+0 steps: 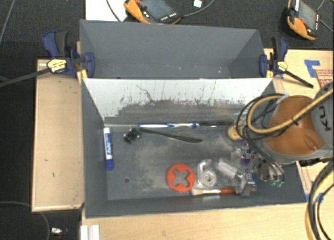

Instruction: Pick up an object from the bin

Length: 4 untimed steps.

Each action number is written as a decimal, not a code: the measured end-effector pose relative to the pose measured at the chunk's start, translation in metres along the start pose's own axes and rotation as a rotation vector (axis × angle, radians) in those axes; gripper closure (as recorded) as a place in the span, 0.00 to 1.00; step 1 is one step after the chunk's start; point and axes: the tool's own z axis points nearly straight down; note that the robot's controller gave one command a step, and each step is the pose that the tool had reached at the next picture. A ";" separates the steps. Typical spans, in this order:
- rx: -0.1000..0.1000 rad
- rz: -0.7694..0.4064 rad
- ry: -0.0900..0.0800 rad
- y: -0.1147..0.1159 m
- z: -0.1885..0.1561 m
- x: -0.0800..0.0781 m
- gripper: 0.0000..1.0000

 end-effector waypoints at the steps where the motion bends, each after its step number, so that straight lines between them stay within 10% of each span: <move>1: 0.001 -0.034 -0.018 0.010 -0.058 -0.009 0.00; 2: -0.001 0.153 0.001 0.018 -0.032 0.002 0.00; 3: -0.001 0.184 -0.018 0.021 -0.002 -0.008 0.00; 4: -0.001 0.431 -0.010 0.016 -0.002 -0.007 1.00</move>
Offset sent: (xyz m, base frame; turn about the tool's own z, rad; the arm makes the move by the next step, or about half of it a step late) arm -0.0002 0.0177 0.0321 0.1531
